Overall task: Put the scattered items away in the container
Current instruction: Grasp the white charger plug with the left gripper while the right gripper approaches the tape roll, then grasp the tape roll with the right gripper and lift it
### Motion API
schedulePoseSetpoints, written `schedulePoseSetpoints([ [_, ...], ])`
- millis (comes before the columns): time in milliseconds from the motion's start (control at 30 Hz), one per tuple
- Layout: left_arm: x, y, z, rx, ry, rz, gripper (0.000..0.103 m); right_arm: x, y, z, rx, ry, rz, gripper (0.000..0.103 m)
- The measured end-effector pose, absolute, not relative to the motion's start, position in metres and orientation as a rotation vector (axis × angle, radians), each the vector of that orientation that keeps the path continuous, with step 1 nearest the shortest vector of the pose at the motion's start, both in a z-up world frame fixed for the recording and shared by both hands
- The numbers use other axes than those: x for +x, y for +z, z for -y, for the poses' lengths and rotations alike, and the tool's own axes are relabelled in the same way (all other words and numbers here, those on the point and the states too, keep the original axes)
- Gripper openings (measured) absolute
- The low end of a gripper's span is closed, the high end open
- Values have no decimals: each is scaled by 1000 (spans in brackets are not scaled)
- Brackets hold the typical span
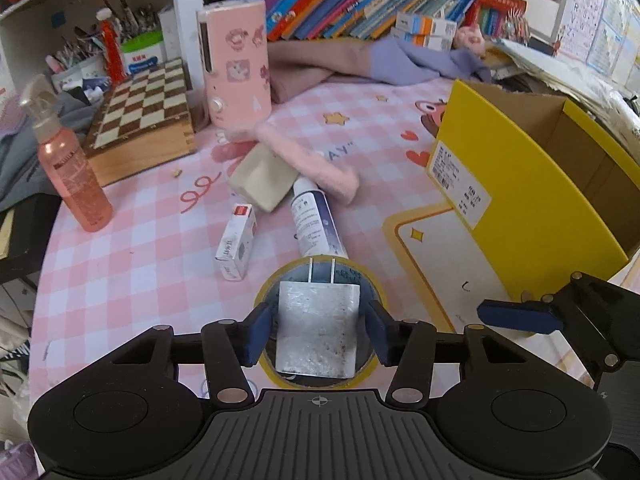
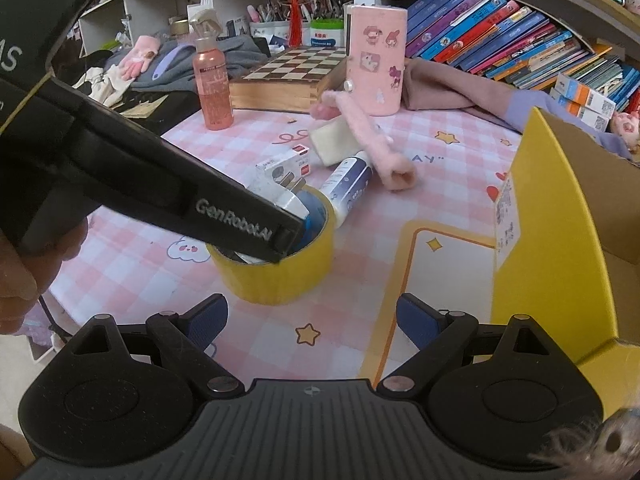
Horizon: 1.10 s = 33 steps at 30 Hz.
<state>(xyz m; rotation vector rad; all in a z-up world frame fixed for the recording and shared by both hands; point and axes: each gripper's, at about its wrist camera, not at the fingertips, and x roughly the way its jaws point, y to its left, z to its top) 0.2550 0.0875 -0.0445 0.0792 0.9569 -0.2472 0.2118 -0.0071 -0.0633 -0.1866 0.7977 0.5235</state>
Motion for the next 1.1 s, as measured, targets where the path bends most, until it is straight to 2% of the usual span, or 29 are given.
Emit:
schedulePoseSetpoints([
  [67,258,-48,-88,78,-251,-969,49,215,-65,5,-188,531,-803,93],
  [100,259,-49,-89,75,-248,-973,44,217,-66,4,-189,533,-805,93],
  [133,259,-50,-90,64,-245,-973,43,218,-67,3,-191,536,-807,93],
  [533,231,-4,-141,-152,-115,-850,43,239,-73,-24,-230,593,-807,93],
  [800,213,-6,-183,-227,60,-837,43,254,-83,-47,-299,628,-837,92],
  [1100,209,-15,-186,-258,73,-862,43,266,-90,-59,-354,635,-850,93],
])
